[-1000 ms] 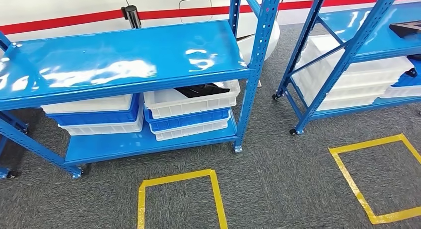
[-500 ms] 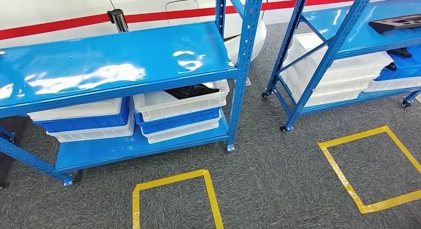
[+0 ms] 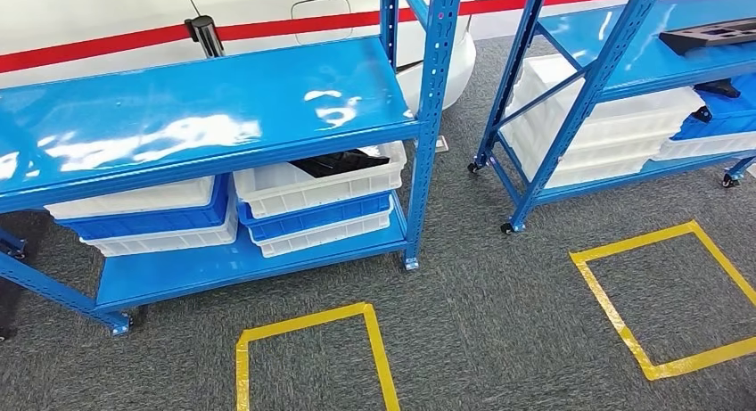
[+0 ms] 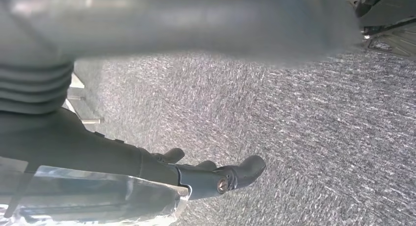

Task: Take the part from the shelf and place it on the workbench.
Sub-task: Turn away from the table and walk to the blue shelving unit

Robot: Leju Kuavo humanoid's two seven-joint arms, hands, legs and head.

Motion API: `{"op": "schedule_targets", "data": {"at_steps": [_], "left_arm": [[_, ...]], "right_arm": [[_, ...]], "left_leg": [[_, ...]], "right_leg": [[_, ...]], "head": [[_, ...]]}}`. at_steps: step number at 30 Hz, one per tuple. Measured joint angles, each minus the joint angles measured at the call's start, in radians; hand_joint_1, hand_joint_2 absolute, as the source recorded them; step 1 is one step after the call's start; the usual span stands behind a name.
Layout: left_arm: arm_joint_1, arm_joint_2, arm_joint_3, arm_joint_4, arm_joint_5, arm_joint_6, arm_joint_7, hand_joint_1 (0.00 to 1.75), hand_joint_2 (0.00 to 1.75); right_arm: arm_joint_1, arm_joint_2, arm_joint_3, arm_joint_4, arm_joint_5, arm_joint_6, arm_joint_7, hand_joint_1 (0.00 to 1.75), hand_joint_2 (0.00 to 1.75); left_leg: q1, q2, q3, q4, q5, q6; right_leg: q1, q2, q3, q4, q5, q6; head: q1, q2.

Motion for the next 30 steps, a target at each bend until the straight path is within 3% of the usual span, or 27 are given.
{"op": "schedule_targets", "data": {"at_steps": [6,12,13,16,17,30], "left_arm": [[0.003,0.003,-0.009,-0.001,0.013,0.003,0.021,0.00,1.75],[0.029,0.021,-0.111,-0.018,0.137,-0.023,0.080,0.00,1.75],[0.034,0.025,-0.131,-0.023,0.162,-0.028,0.089,0.00,1.75],[0.047,0.034,-0.195,-0.035,0.234,-0.046,0.117,0.00,0.44],[0.052,0.037,-0.216,-0.040,0.258,-0.052,0.126,0.00,0.00],[0.124,0.080,-0.522,-0.107,0.577,-0.129,0.246,0.00,0.00]], "right_arm": [[0.003,0.000,-0.003,-0.001,-0.006,-0.002,0.002,0.00,1.75],[0.026,-0.004,-0.021,-0.014,-0.063,0.020,-0.020,0.00,1.75],[0.030,-0.006,-0.023,-0.018,-0.074,0.025,-0.025,0.00,1.31],[0.043,-0.010,-0.027,-0.030,-0.105,0.041,-0.042,0.00,0.00],[0.047,-0.012,-0.029,-0.035,-0.115,0.046,-0.047,0.00,0.00],[0.111,-0.030,-0.051,-0.107,-0.255,0.115,-0.119,0.00,0.00]], "left_leg": [[-0.007,0.000,0.000,0.000,0.000,-0.001],[-0.014,0.000,-0.001,0.001,-0.001,0.001],[-0.014,0.000,-0.001,0.001,-0.002,0.002],[-0.016,0.000,-0.001,0.001,-0.002,0.003],[-0.016,0.000,-0.001,0.001,-0.002,0.003],[-0.016,0.000,-0.001,0.000,-0.003,0.004]], "right_leg": [[-0.002,0.000,0.001,-0.001,0.000,0.000],[-0.002,0.000,0.001,-0.002,0.000,0.001],[-0.002,0.000,0.001,-0.002,0.000,0.001],[-0.004,0.000,0.001,-0.003,0.000,0.001],[-0.004,0.000,0.001,-0.004,0.000,0.001],[-0.005,0.000,0.002,-0.006,0.000,0.001]], "head": [[0.000,0.000],[0.000,0.000],[0.000,0.000],[0.000,0.000],[0.000,0.000],[0.000,0.000]]}}
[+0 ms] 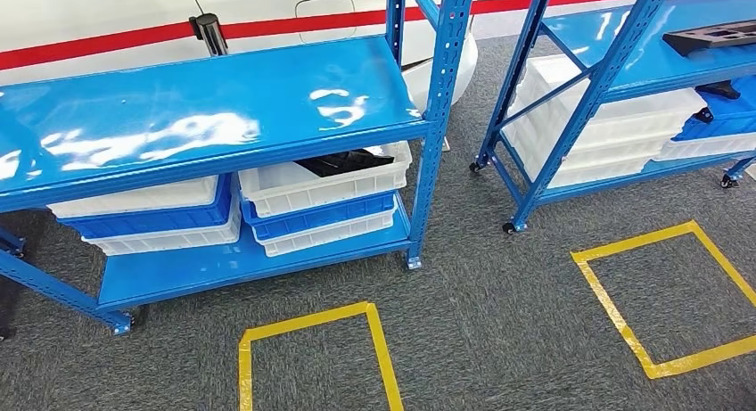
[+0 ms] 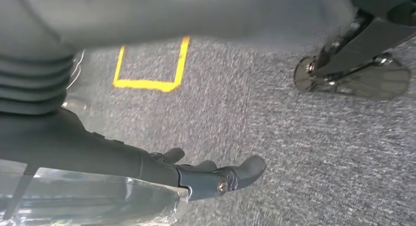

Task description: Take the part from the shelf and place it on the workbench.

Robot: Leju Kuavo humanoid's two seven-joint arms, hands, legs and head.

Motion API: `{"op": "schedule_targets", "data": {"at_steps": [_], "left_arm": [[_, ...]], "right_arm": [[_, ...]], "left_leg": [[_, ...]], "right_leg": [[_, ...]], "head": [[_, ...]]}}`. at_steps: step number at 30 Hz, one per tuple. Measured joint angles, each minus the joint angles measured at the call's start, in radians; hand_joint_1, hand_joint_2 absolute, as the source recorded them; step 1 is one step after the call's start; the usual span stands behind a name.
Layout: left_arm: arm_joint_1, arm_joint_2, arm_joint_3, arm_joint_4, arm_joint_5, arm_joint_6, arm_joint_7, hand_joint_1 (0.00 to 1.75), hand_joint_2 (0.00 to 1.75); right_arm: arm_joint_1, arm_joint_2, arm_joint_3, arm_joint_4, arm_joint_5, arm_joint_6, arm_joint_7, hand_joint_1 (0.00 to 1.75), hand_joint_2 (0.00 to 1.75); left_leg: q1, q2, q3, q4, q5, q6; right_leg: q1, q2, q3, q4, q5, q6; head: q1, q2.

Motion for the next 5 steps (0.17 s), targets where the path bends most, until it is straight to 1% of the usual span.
{"op": "schedule_targets", "data": {"at_steps": [4,5], "left_arm": [[0.023,0.013,-0.097,-0.021,0.098,-0.024,0.037,0.00,0.00],[0.026,0.015,-0.109,-0.023,0.111,-0.027,0.041,0.00,0.00]], "right_arm": [[0.020,-0.006,-0.006,-0.022,-0.042,0.021,-0.022,0.00,0.00],[0.022,-0.007,-0.007,-0.024,-0.047,0.023,-0.025,0.00,0.00]], "left_leg": [[0.000,0.000,0.000,0.000,0.000,0.000],[0.000,0.000,0.000,0.000,0.000,0.000]], "right_leg": [[0.000,0.000,0.000,0.000,0.000,0.000],[0.000,0.000,0.000,0.000,0.000,0.000]], "head": [[0.000,0.000],[0.000,0.000]]}}
